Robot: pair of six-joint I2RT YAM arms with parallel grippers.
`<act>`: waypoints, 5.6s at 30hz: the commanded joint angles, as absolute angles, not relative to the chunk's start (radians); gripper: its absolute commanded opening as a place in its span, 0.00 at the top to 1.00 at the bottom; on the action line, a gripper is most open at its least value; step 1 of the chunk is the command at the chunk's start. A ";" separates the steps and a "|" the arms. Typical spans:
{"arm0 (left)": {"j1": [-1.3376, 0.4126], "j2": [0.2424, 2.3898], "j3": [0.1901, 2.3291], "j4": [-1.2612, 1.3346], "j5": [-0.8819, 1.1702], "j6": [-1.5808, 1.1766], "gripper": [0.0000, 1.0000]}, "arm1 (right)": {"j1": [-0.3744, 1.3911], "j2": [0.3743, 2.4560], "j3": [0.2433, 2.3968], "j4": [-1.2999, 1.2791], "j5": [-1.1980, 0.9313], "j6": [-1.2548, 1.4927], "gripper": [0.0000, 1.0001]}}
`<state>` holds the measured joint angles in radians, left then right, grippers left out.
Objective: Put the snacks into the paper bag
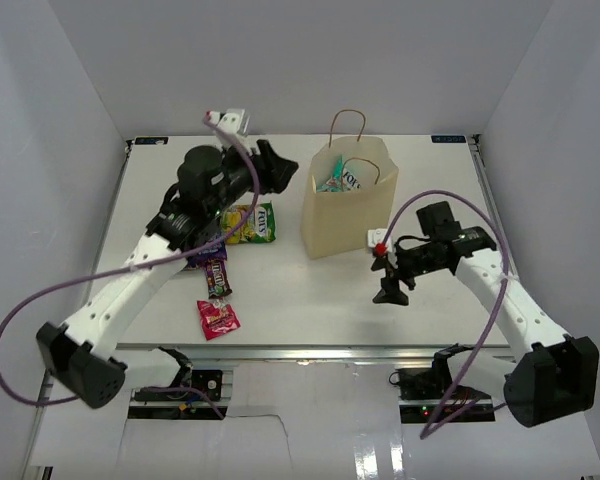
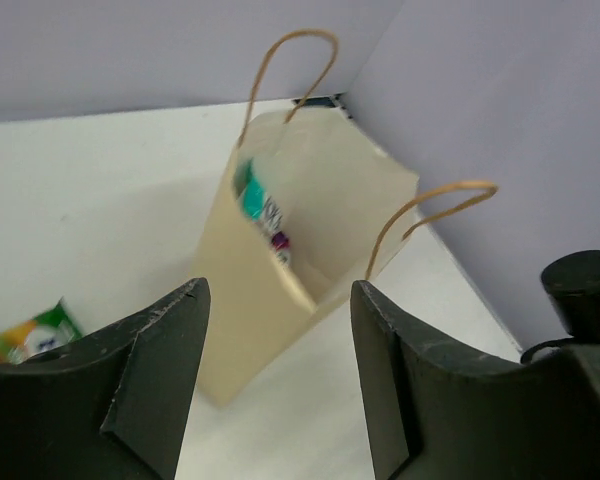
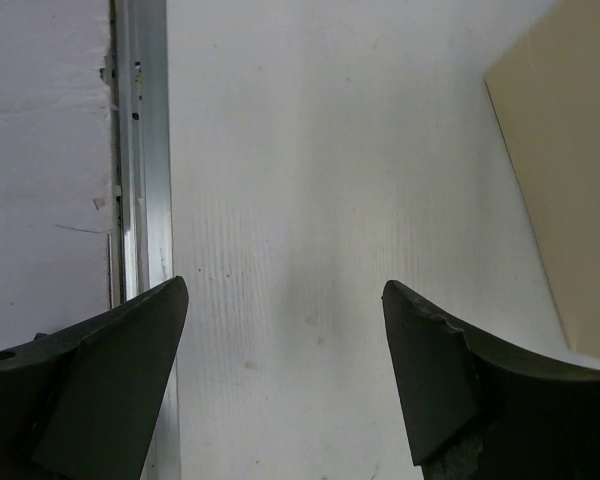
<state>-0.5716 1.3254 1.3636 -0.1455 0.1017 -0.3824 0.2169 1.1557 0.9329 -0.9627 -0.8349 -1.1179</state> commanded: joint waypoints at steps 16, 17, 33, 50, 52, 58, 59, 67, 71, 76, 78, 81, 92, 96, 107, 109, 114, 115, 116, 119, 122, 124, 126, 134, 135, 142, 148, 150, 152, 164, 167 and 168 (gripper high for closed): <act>-0.572 0.378 1.044 -0.823 -0.391 -0.702 0.28 | 1.232 1.845 1.343 -0.106 -0.276 0.255 0.13; -0.572 0.365 1.083 -0.845 -0.399 -0.716 0.28 | 1.248 1.882 1.389 -0.113 -0.249 0.296 0.12; -0.572 0.242 1.141 -1.005 -0.373 -0.844 0.20 | 1.373 2.190 1.643 -0.135 0.239 0.279 0.13; -0.572 0.209 1.094 -1.029 -0.348 -0.888 0.19 | 1.299 2.119 1.445 -0.106 0.166 0.183 0.55; -0.572 0.215 1.101 -1.029 -0.348 -0.881 0.19 | 1.295 2.086 1.421 -0.083 0.137 0.151 0.65; -0.572 0.212 1.098 -1.025 -0.341 -0.882 0.19 | 1.256 2.036 1.387 -0.078 0.060 0.124 0.58; -0.572 0.209 1.095 -1.023 -0.339 -0.884 0.19 | 1.250 2.031 1.387 -0.078 0.022 0.127 0.51; -0.572 0.204 1.083 -1.014 -0.316 -0.891 0.19 | 1.233 2.074 1.541 -0.104 -0.058 0.235 0.05; -0.571 0.202 1.092 -1.014 -0.311 -0.891 0.19 | 1.235 2.152 1.623 -0.139 0.015 0.325 0.07; -0.569 0.198 1.089 -1.016 -0.296 -0.894 0.19 | 1.243 2.229 1.704 -0.155 0.124 0.373 0.08; -0.568 0.196 1.086 -1.015 -0.293 -0.897 0.18 | 1.250 2.240 1.712 -0.160 0.152 0.370 0.09; -0.566 0.201 1.083 -1.014 -0.290 -0.899 0.18 | 1.258 2.252 1.707 -0.167 0.207 0.353 0.11; -0.565 0.209 1.066 -1.011 -0.288 -0.894 0.18 | 1.259 2.215 1.554 -0.160 0.152 0.272 0.54; -0.565 0.195 1.040 -1.009 -0.285 -0.907 0.18 | 1.232 2.162 1.532 -0.146 0.018 0.178 0.84; -0.565 0.175 0.842 -0.928 -0.272 -0.969 0.17 | 0.973 1.829 1.577 -0.314 -0.762 -0.314 0.92; -0.565 0.178 0.810 -0.891 -0.273 -0.968 0.16 | 0.939 1.738 1.583 -0.354 -0.739 -0.356 0.92; -0.565 0.215 0.737 -0.792 -0.261 -0.947 0.12 | 0.824 1.596 1.710 -0.391 -0.669 -0.419 0.92; -0.565 0.225 0.727 -0.778 -0.258 -0.939 0.11 | 0.784 1.586 1.738 -0.390 -0.660 -0.413 0.92; -0.565 0.236 0.720 -0.767 -0.255 -0.937 0.09 | 0.766 1.579 1.796 -0.387 -0.649 -0.407 0.92; -0.566 0.291 0.690 -0.739 -0.259 -0.949 0.04 | 0.686 1.562 1.865 -0.362 -0.597 -0.384 0.92; -0.566 0.374 0.663 -0.703 -0.239 -0.951 0.04 | 0.588 1.569 1.933 -0.351 -0.545 -0.396 0.92; -0.565 0.455 0.647 -0.680 -0.216 -0.957 0.03 | 0.488 1.591 1.968 -0.350 -0.546 -0.394 0.92; -0.565 0.536 0.634 -0.645 -0.193 -0.972 0.03 | 0.390 1.609 1.977 -0.345 -0.575 -0.400 0.92; -0.560 0.810 0.626 -0.542 -0.127 -1.040 0.03 | 0.278 1.652 1.869 -0.383 -0.630 -0.509 0.92; -0.557 0.833 0.629 -0.540 -0.130 -1.051 0.03 | 0.278 1.652 1.833 -0.383 -0.627 -0.518 0.92; -0.519 1.011 0.637 -0.577 -0.166 -1.204 0.04 | 0.268 1.640 1.749 -0.390 -0.627 -0.514 0.61; -0.445 1.117 0.704 -0.589 -0.195 -1.183 0.05 | 0.193 1.605 1.729 -0.400 -0.745 -0.414 0.30; -0.422 1.173 0.736 -0.589 -0.198 -1.158 0.06 | 0.154 1.571 1.701 -0.408 -0.799 -0.394 0.30; -0.388 1.244 0.767 -0.583 -0.177 -1.135 0.07 | 0.134 1.536 1.624 -0.411 -0.808 -0.408 0.29; -0.324 1.469 0.825 -0.572 -0.107 -1.023 0.30 | 0.023 1.264 1.233 -0.400 -0.851 -0.413 0.29; -0.324 1.503 0.825 -0.571 -0.117 -1.003 0.46 | 0.012 1.235 1.194 -0.402 -0.859 -0.399 0.29; -0.324 1.508 0.824 -0.571 -0.115 -1.002 0.52 | 0.012 1.223 1.186 -0.403 -0.859 -0.396 0.29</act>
<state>-0.3275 1.4982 0.8043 -0.5686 -0.1150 -1.0355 0.0189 1.2583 1.2045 -0.4187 -0.8261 -0.4183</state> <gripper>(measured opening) 0.515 0.712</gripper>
